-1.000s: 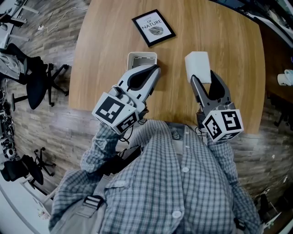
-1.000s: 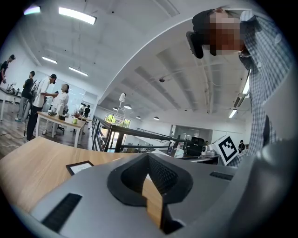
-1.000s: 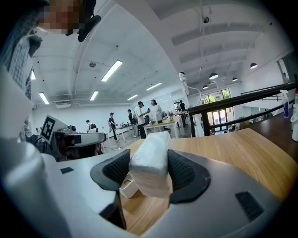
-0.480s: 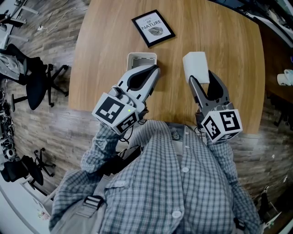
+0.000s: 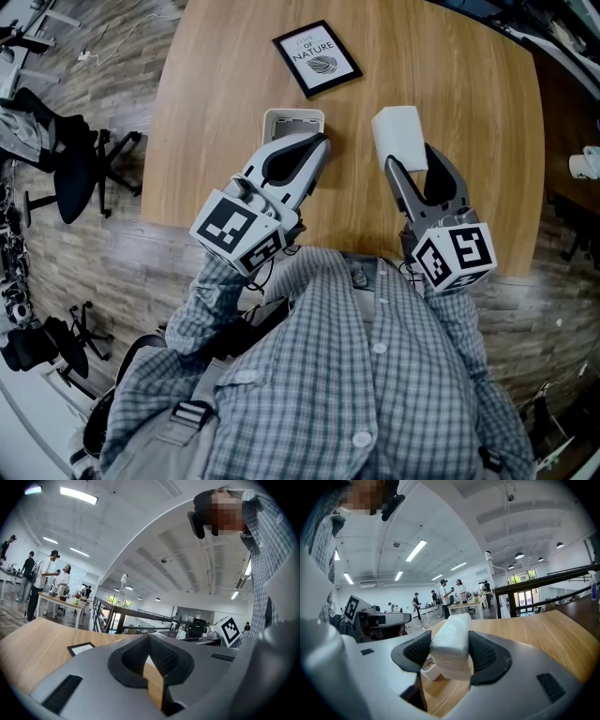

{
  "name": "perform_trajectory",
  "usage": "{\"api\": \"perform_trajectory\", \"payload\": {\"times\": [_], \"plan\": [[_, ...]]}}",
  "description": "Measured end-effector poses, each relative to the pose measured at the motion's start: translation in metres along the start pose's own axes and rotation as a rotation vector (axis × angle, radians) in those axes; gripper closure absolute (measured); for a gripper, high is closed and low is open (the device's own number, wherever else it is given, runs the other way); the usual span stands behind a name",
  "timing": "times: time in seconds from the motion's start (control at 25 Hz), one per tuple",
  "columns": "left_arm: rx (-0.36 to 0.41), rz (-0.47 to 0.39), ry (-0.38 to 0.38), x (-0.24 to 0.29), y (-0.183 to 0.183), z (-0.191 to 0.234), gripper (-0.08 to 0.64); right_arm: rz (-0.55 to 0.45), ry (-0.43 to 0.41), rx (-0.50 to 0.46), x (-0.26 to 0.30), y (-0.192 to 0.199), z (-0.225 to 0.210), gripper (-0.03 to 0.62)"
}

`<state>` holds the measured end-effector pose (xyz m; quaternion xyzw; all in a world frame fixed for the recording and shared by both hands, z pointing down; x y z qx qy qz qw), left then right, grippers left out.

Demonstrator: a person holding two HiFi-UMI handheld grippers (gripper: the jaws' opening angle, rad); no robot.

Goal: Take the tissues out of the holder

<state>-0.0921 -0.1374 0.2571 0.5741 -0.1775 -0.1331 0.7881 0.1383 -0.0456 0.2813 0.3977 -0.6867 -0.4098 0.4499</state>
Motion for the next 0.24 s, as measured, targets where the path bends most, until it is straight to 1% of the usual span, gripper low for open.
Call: {"api": "perform_trajectory", "payload": {"times": [0.24], "plan": [[-0.003, 0.008, 0.007, -0.0022, 0.0005, 0.0054, 0.555, 0.005, -0.005, -0.009, 0.0067, -0.0009, 0.0052, 0.333]]}}
Point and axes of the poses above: the fingertips, and each gripper's own axes: x forward along the fingers, z to its left, y out of its underside, the point moved 10 cm from there along -x, backward along the fingers
